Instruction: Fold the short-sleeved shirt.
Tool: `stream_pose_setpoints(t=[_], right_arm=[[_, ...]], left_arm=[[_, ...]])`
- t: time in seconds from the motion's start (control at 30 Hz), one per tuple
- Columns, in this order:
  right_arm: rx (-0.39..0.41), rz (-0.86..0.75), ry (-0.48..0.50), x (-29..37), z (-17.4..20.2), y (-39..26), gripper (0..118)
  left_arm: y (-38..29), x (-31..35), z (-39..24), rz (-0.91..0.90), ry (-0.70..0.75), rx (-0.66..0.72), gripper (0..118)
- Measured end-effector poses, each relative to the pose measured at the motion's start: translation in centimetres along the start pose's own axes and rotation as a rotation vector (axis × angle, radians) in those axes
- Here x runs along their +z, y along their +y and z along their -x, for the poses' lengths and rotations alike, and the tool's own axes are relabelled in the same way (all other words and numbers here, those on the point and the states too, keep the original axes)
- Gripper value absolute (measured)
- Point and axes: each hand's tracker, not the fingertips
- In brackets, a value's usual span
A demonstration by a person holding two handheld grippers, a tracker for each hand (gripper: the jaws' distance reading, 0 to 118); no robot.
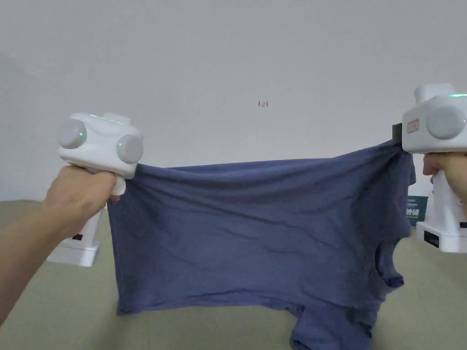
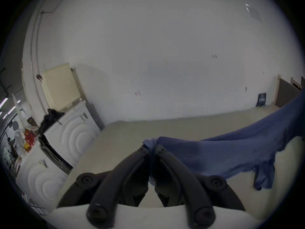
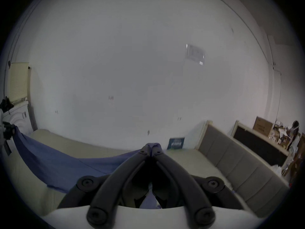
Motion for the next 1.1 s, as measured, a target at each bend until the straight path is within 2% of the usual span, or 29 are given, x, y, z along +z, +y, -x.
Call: stream_pose_setpoints(t=[0.07,0.1,0.13,0.17,0.2,0.23,0.27,0.3,0.33,0.37,0.4,0.47,0.6,0.63,0.7,0.77,0.93,1.1], right_arm=[[-0.006,0.052,0.012,-0.6,0.0,-4.4,1],[-0.056,0.057,0.021,-0.5,-0.1,-7.3,1],[-0.065,0.111,0.027,-0.6,-0.2,-9.6,1],[-0.011,0.153,0.069,-0.2,-0.3,-11.9,1],[0.000,0.131,0.052,0.5,-0.3,-14.0,1],[0.040,0.198,0.071,1.3,-0.5,-15.9,1],[0.019,0.172,0.080,2.1,-0.9,-17.6,1],[0.043,0.223,0.108,3.1,-1.2,-18.7,1],[0.018,0.193,0.121,4.5,-1.4,-19.9,1],[-0.005,0.203,0.092,5.7,-1.4,-20.5,1],[-0.044,0.210,0.139,7.1,-2.0,-21.5,1],[-0.040,0.226,0.117,10.1,-2.6,-23.0,1],[-0.061,0.262,0.140,16.5,-4.2,-26.6,1],[-0.058,0.276,0.166,18.2,-4.6,-27.5,1],[-0.045,0.290,0.155,21.4,-5.0,-29.0,1],[-0.078,0.302,0.149,24.8,-5.6,-30.6,1],[-0.094,0.365,0.175,31.9,-7.3,-34.7,1],[-0.034,0.410,0.208,36.4,-7.2,-37.7,1]], left_arm=[[-3.5,-2.5,-0.3,0.042,-0.044,-0.010,5],[-6.6,-0.6,-1.5,0.068,-0.056,-0.019,5],[-8.9,-0.7,-1.7,0.080,-0.077,-0.015,5],[-11.0,-0.8,-1.7,0.105,-0.101,-0.029,5],[-12.8,-0.8,-1.7,0.124,-0.108,-0.036,5],[-14.6,-0.5,-1.8,0.150,-0.128,-0.042,5],[-16.1,-0.1,-1.6,0.150,-0.134,-0.033,5],[-17.6,0.5,-1.2,0.162,-0.151,-0.054,5],[-19.0,1.4,-0.8,0.156,-0.149,-0.051,5],[-19.8,1.8,-0.5,0.162,-0.158,-0.061,5],[-21.2,2.8,0.0,0.164,-0.164,-0.063,5],[-22.8,5.2,1.0,0.166,-0.181,-0.062,5],[-26.4,9.2,3.5,0.189,-0.220,-0.048,5],[-27.5,11.2,3.7,0.193,-0.227,-0.037,5],[-29.6,13.7,4.6,0.208,-0.233,-0.040,5],[-31.8,16.5,5.4,0.226,-0.247,-0.052,5],[-37.5,23.1,8.3,0.255,-0.256,-0.059,5],[-41.7,27.4,10.2,0.286,-0.300,-0.037,5]])
